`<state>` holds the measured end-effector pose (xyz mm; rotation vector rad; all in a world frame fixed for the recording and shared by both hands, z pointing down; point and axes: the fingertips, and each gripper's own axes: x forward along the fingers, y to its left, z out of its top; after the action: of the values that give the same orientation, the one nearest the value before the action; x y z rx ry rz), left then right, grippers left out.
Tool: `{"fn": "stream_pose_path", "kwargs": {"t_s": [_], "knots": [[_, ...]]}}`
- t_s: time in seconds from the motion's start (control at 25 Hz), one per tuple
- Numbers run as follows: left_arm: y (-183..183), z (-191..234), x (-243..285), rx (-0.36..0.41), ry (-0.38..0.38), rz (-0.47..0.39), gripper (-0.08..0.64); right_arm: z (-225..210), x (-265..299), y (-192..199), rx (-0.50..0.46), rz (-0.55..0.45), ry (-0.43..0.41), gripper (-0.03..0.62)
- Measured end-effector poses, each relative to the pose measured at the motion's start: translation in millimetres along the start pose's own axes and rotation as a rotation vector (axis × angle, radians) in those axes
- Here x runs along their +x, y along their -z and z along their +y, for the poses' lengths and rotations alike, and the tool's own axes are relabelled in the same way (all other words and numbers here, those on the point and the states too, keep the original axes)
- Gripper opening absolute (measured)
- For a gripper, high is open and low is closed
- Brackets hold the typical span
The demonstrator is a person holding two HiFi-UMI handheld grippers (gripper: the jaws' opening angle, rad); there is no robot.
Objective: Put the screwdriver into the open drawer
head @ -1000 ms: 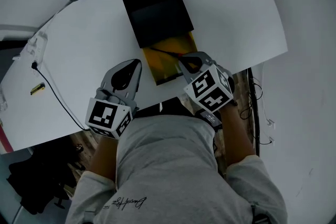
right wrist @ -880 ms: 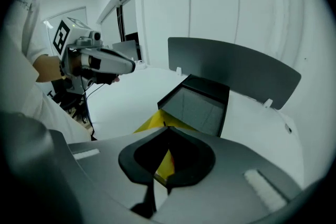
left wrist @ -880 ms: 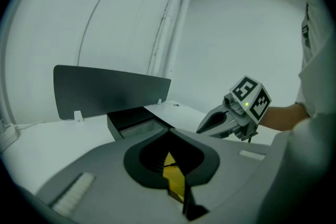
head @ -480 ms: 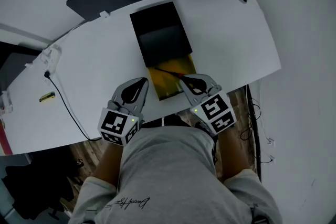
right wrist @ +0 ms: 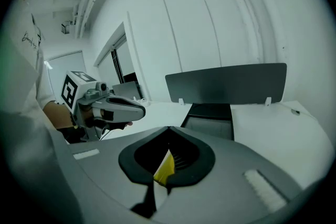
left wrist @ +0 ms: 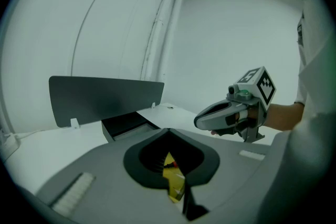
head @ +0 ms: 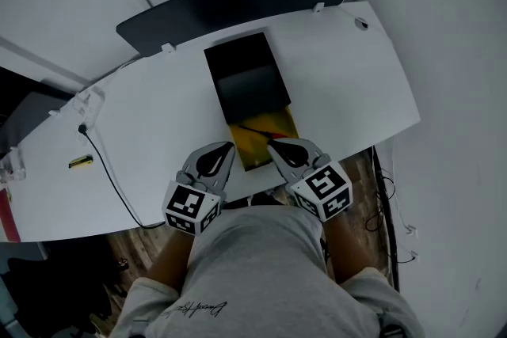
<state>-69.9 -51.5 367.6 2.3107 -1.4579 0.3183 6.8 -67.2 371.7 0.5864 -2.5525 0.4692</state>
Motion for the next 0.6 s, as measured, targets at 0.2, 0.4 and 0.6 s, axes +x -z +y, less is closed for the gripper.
{"fn": "stream_pose_path", "kwargs": {"t_s": [0.2, 0.4, 0.6], "knots": [[-2, 0, -1, 0.008, 0.0, -0.003, 0.0, 1, 1, -6, 0.005, -0.006, -0.009, 0.014], [-2, -7, 2, 0.018, 0.016, 0.004, 0.0, 2, 2, -5, -0.006, 0.006, -0.017, 0.014], [-2, -9, 2, 0.016, 0.015, 0.004, 0.0, 4, 4, -1, -0.008, 0.012, -0.024, 0.014]]}}
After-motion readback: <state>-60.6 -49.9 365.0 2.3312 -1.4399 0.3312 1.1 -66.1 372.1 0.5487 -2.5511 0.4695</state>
